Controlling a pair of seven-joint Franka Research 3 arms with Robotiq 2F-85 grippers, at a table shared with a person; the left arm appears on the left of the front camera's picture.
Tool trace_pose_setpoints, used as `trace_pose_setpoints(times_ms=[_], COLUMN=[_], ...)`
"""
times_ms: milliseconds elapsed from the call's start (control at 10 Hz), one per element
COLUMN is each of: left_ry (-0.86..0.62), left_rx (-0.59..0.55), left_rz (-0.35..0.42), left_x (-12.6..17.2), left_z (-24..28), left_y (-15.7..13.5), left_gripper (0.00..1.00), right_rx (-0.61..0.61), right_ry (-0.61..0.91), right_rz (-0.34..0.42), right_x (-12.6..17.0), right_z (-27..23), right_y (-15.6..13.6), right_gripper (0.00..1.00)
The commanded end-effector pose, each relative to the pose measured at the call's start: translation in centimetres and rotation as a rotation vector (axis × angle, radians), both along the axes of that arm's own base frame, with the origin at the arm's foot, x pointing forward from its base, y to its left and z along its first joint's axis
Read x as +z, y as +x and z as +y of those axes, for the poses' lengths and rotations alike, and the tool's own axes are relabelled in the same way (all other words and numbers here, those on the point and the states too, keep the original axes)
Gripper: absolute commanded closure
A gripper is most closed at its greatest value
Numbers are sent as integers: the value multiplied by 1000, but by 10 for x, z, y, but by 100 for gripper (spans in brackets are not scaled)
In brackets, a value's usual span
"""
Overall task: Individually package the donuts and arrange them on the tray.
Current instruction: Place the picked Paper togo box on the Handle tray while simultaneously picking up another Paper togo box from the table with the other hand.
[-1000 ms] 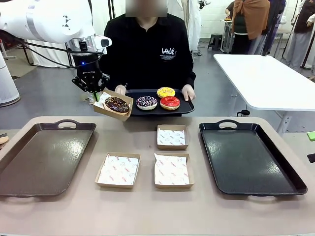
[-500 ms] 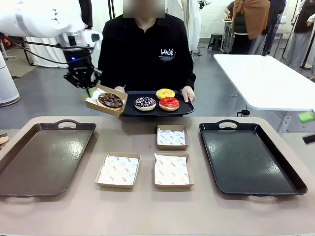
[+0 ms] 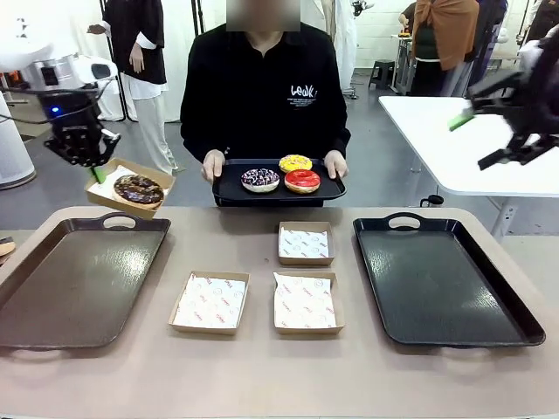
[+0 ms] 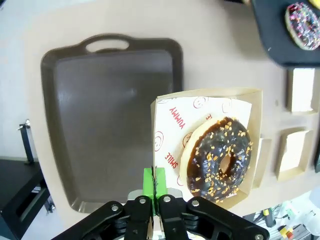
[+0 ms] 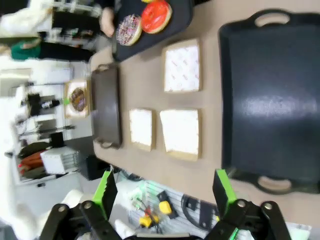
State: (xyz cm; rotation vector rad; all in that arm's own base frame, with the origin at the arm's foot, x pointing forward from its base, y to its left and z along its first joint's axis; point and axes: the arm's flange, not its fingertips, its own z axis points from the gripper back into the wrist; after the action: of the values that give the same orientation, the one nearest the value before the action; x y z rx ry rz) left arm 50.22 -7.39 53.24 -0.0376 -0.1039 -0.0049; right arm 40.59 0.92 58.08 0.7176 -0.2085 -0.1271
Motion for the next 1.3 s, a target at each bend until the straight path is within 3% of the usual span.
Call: trace_pose_setpoints(times_ms=[0, 300, 600, 800, 900, 1200], left_ry=[16, 8, -7, 5, 7, 7], left_rx=[9, 38, 23, 27, 42, 42], left_rz=[-39, -25, 36, 36, 56, 56], left_x=[-16, -49, -90, -89, -92, -92], left_z=[23, 49, 59, 61, 53, 53], left_y=[-20, -29, -30, -28, -32, -32], left_gripper=[99, 99, 99, 99, 99, 99], right_rx=[-42, -46, -21, 18, 18, 18], right_ry=[-93, -210, -248, -195, -235, -235], right_rz=[64, 49, 22, 5, 23, 23], right_x=[-19, -58, -79, -72, -79, -79], right_z=[34, 100, 136, 125, 138, 138], right_y=[46, 79, 74, 60, 73, 73], right_gripper=[0, 0, 0, 0, 0, 0])
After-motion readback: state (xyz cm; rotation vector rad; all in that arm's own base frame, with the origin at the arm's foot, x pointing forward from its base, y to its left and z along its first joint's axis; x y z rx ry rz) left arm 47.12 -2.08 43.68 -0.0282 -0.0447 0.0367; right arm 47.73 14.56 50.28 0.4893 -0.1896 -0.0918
